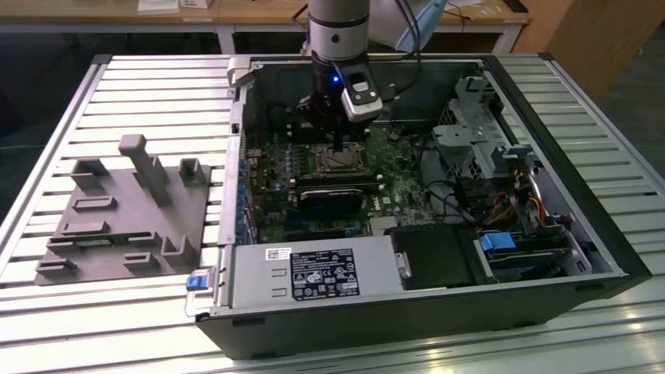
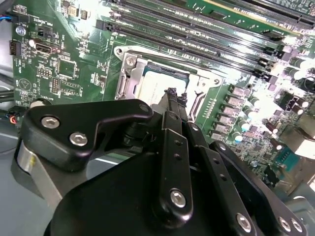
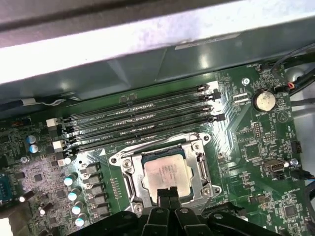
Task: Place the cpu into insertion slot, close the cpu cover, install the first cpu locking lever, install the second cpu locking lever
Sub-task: 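Install the first cpu locking lever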
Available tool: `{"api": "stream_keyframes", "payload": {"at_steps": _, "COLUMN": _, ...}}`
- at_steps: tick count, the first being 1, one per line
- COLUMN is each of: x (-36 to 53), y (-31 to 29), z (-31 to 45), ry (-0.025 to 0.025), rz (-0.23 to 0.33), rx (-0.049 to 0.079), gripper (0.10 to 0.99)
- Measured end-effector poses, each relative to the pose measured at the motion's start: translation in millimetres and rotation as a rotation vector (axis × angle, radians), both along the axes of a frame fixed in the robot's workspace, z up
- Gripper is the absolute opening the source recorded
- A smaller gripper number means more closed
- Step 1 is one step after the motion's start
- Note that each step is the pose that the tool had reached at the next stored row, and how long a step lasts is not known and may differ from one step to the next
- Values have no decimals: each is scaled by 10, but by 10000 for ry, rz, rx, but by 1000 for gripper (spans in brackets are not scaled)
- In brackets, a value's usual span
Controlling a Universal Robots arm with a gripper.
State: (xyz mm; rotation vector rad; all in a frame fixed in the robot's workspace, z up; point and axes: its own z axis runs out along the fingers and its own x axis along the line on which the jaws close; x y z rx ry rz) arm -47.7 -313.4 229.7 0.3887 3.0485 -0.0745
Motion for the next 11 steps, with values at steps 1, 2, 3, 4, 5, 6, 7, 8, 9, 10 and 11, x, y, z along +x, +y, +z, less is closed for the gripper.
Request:
{"api": "stream_keyframes", "payload": {"at_steps": 1, "x": 7, "y": 0, "z": 2, "ry": -1, "rz": 0, "rx": 4, "gripper": 102}}
{"api": "stream_keyframes", "payload": {"at_steps": 2, "x": 15, "y": 0, "z": 6, "ry": 1, "rz": -2, "rx": 7, "gripper": 102}}
{"api": "stream_keyframes", "payload": {"at_steps": 3, "x": 25, "y": 0, "z": 10, "ry": 4, "rz": -1, "rx": 11, "gripper": 102}}
{"api": "stream_keyframes", "payload": {"at_steps": 4, "x": 35, "y": 0, "z": 15, "ry": 6, "rz": 0, "rx": 16, "gripper": 102}}
{"api": "stream_keyframes", "payload": {"at_steps": 5, "x": 44, "y": 0, "z": 21, "ry": 9, "rz": 1, "rx": 22, "gripper": 102}}
{"api": "stream_keyframes", "payload": {"at_steps": 6, "x": 53, "y": 0, "z": 28, "ry": 11, "rz": 3, "rx": 30, "gripper": 102}}
{"api": "stream_keyframes", "payload": {"at_steps": 7, "x": 56, "y": 0, "z": 39, "ry": 11, "rz": 5, "rx": 35, "gripper": 102}}
{"api": "stream_keyframes", "payload": {"at_steps": 8, "x": 56, "y": 0, "z": 54, "ry": 11, "rz": 4, "rx": 40, "gripper": 102}}
{"api": "stream_keyframes", "payload": {"at_steps": 9, "x": 56, "y": 0, "z": 69, "ry": 11, "rz": 3, "rx": 43, "gripper": 102}}
{"api": "stream_keyframes", "payload": {"at_steps": 10, "x": 56, "y": 0, "z": 79, "ry": 12, "rz": 3, "rx": 42, "gripper": 102}}
{"api": "stream_keyframes", "payload": {"at_steps": 11, "x": 56, "y": 0, "z": 79, "ry": 11, "rz": 4, "rx": 44, "gripper": 102}}
